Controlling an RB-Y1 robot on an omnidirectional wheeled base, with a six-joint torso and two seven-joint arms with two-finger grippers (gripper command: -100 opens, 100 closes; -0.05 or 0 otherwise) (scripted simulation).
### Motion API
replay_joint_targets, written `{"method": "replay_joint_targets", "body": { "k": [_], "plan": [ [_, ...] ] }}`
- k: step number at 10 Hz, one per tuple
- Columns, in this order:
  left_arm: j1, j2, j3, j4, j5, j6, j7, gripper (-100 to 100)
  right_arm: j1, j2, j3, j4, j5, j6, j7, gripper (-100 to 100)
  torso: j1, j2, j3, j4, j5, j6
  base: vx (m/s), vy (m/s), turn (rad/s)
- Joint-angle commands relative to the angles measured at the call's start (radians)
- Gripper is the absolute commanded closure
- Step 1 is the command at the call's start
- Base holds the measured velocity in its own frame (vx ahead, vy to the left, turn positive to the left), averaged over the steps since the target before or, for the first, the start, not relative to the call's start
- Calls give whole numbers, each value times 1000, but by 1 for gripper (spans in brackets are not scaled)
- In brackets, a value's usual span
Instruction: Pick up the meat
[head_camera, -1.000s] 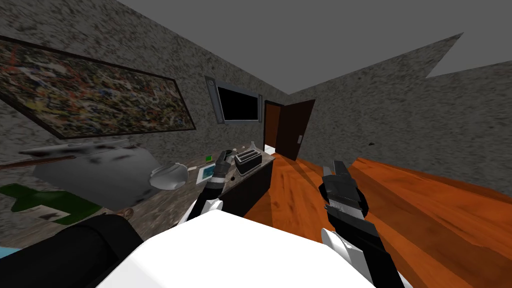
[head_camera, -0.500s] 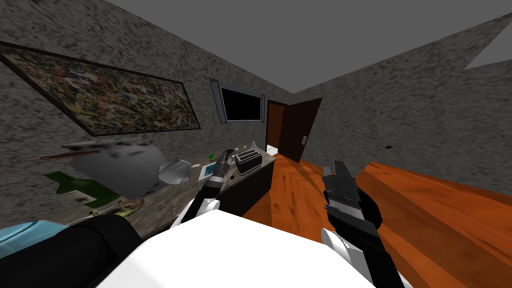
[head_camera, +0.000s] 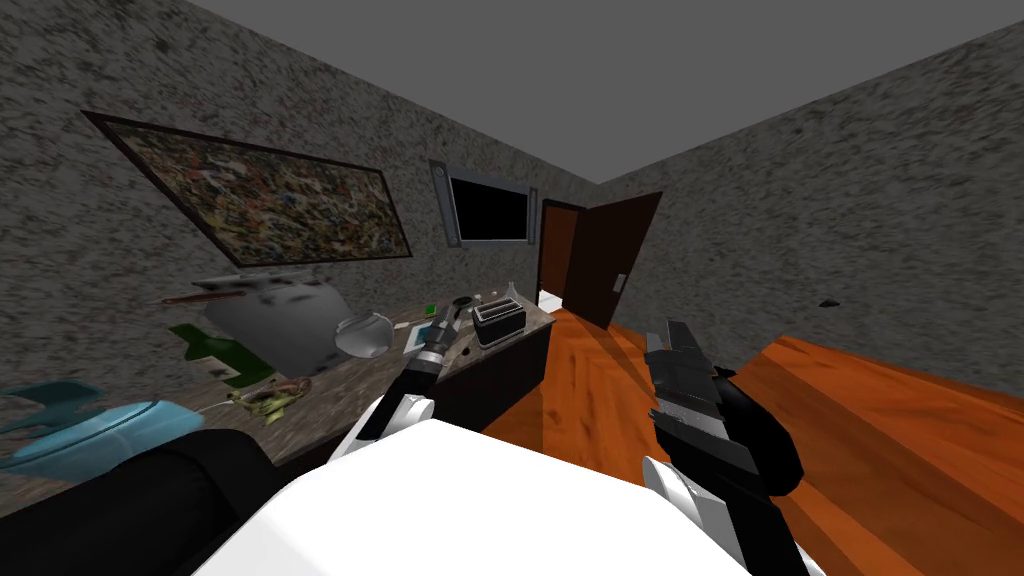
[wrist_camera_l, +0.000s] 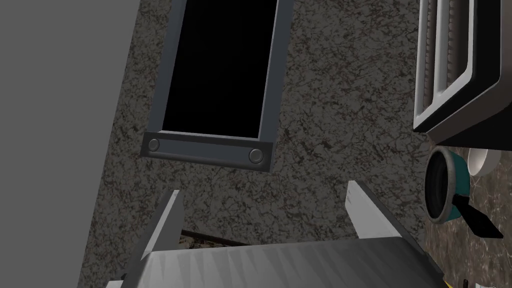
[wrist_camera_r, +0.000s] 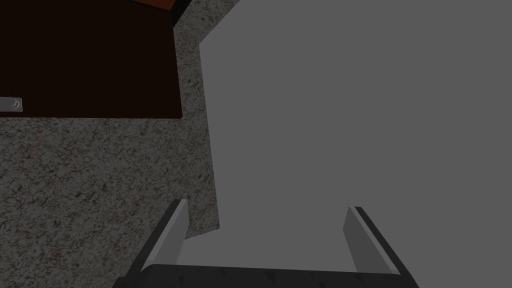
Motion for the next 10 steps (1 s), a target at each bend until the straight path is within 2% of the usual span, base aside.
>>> {"method": "replay_joint_targets", "body": {
  "k": [1,2,3,4,6,7,9,10],
  "plan": [
    [1,5,17,-4,10,50,20,-100,0,0,0,0,0,0,0,0,0,0,0,0,0,0,7,-68,108],
    [1,5,17,-4,10,51,20,-100,0,0,0,0,0,0,0,0,0,0,0,0,0,0,4,-55,75],
    [3,7,30,-9,18,87,35,-100,0,0,0,0,0,0,0,0,1,0,0,0,0,0,6,-57,152],
    [3,7,30,-9,18,91,35,-100,0,0,0,0,0,0,0,0,1,0,0,0,0,0,5,-51,67],
    [5,12,56,-16,36,156,64,-100,0,0,0,0,0,0,0,0,1,0,0,0,0,0,11,-70,154],
    [5,12,56,-16,36,175,64,-100,0,0,0,0,0,0,0,0,-1,-1,0,0,0,0,12,-75,70],
    [6,18,81,-20,57,245,88,-100,0,0,0,0,0,0,0,0,1,-1,-1,0,0,0,28,-62,136],
    [6,18,81,-20,57,261,88,-100,0,0,0,0,0,0,0,0,0,-2,-1,0,0,0,28,-60,73]
  ]
}}
